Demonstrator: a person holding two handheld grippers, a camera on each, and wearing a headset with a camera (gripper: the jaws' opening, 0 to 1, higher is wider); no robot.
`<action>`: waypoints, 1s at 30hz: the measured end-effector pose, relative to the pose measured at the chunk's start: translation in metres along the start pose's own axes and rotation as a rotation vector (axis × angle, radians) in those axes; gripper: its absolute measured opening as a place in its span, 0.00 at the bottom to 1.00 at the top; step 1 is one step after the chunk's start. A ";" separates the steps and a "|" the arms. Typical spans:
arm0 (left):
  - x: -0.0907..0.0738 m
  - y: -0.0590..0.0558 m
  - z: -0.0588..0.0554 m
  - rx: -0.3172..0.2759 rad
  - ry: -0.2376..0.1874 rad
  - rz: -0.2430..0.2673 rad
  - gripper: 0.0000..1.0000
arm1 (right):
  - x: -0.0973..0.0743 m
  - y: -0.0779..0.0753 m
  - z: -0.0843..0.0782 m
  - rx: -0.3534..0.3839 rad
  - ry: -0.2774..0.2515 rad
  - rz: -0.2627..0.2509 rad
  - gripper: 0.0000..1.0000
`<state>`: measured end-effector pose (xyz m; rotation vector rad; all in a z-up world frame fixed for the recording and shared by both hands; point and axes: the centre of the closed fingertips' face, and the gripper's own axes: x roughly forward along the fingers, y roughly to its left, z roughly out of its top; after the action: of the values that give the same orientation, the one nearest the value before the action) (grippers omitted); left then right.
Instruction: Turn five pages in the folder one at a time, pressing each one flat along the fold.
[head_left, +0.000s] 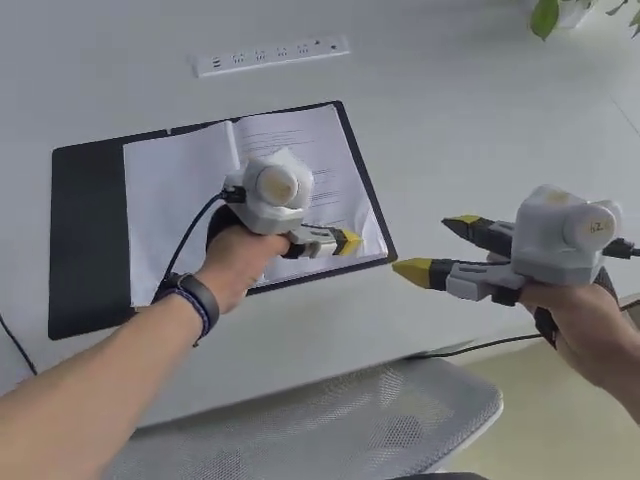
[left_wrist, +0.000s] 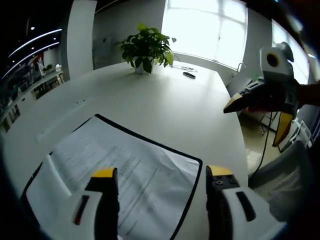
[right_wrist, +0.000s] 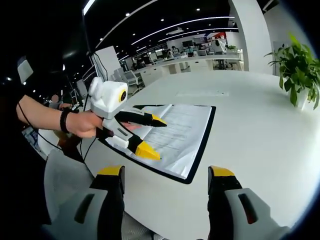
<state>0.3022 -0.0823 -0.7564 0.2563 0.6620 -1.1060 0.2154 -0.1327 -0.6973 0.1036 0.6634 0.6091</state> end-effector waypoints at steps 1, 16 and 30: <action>0.003 0.000 -0.001 0.000 0.001 0.003 0.70 | 0.000 0.000 -0.001 0.002 0.000 0.001 0.66; 0.042 -0.005 -0.026 0.053 0.091 0.093 0.65 | 0.002 -0.006 -0.008 0.028 0.011 0.018 0.64; 0.044 -0.006 -0.029 0.084 0.073 0.099 0.65 | 0.006 -0.006 -0.010 0.048 0.007 0.040 0.62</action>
<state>0.2988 -0.1032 -0.8055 0.3988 0.6618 -1.0346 0.2165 -0.1353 -0.7100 0.1603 0.6842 0.6323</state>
